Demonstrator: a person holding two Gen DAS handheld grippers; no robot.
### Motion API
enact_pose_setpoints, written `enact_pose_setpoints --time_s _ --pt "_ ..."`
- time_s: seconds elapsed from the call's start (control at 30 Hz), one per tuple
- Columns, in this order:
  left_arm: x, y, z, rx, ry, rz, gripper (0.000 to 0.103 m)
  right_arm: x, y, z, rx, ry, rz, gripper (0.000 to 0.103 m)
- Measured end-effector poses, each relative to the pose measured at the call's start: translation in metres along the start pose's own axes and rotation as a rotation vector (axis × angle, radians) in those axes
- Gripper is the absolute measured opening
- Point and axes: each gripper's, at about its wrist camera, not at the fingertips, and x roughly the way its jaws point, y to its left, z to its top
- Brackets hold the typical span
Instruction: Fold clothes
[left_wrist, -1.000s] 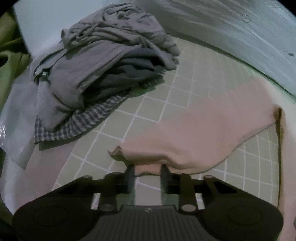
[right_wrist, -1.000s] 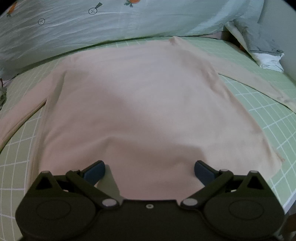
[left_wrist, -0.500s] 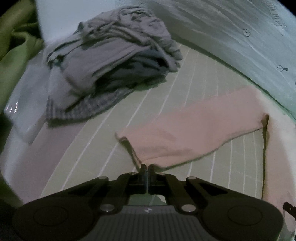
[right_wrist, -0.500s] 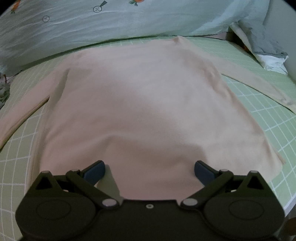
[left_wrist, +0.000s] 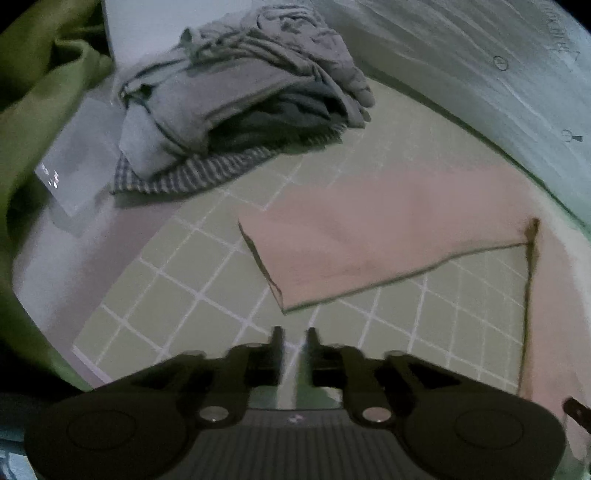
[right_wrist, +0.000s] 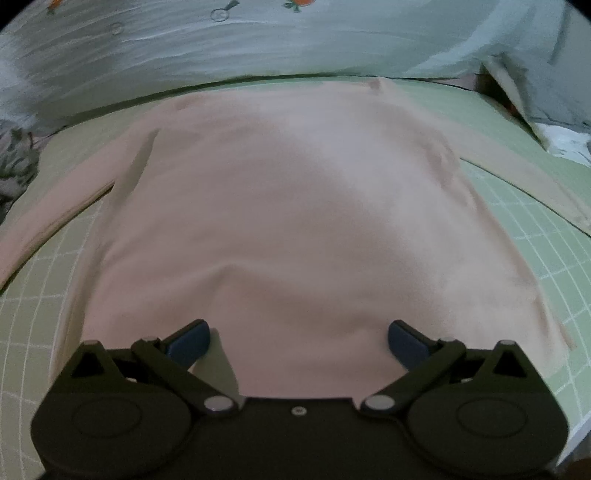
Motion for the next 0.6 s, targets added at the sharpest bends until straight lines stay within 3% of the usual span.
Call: enact_pose_setpoints --time_s 0.07,0.13,0.23,0.43,0.6 --pt "0.002 0.001 0.005 -0.039 -0.001 0.019 0.04 -0.001 -0.003 0.002 -0.025 0.017 0.027 0.103" --pt "0.003 0.002 0.011 -0.068 0.004 0.023 0.042 -0.002 -0.006 0.003 -0.041 0.029 0.041 0.103" --pt "0.004 -0.007 0.016 -0.052 0.01 0.011 0.056 -0.005 -0.014 0.002 -0.027 0.032 0.028 0.103" --pt "0.004 -0.061 0.009 0.092 -0.003 -0.036 0.073 -0.012 -0.047 -0.003 0.059 0.019 -0.014 0.103" --pt "0.0 -0.117 -0.01 0.178 -0.015 -0.072 0.08 -0.012 -0.097 0.004 0.163 0.004 -0.045 0.103"
